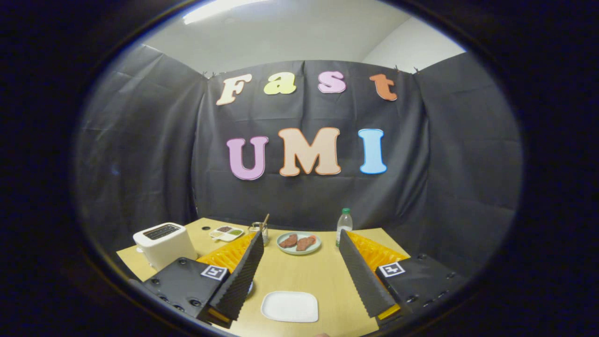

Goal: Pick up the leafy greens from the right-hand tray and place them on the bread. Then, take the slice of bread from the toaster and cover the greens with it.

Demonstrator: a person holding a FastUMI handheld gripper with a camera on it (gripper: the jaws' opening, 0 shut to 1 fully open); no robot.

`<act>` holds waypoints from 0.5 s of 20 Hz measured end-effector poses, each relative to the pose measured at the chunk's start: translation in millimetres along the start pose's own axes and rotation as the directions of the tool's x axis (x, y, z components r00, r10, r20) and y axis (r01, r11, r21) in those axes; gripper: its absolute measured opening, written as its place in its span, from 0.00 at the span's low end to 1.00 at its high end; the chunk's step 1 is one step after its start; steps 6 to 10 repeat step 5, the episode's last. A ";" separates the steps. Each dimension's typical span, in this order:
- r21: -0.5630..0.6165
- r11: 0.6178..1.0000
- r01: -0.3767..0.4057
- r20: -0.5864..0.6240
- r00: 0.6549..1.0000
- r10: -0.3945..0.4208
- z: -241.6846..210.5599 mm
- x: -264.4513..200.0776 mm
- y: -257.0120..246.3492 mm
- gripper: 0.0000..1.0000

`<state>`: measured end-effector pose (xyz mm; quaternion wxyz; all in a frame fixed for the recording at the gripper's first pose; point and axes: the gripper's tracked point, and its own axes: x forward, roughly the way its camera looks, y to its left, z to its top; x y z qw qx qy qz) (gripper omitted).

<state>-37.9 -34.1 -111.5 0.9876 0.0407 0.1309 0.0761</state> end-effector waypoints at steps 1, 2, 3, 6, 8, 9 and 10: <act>-0.008 1.000 0.013 0.013 1.000 -0.013 4.9 -2.8 -4.4 1.00; -0.011 1.000 0.022 0.025 0.999 -0.022 11.1 -5.1 -8.2 1.00; -0.010 0.999 0.034 0.039 0.999 -0.033 17.7 -7.2 -8.6 1.00; -0.005 0.999 0.049 0.053 0.997 -0.049 26.0 -9.6 -13.2 1.00; -0.005 0.999 0.049 0.053 0.997 -0.049 26.0 -9.6 -13.2 1.00; -0.005 0.999 0.049 0.053 0.997 -0.049 26.0 -9.6 -13.2 1.00; -0.005 0.999 0.049 0.053 0.997 -0.049 26.0 -9.6 -13.2 1.00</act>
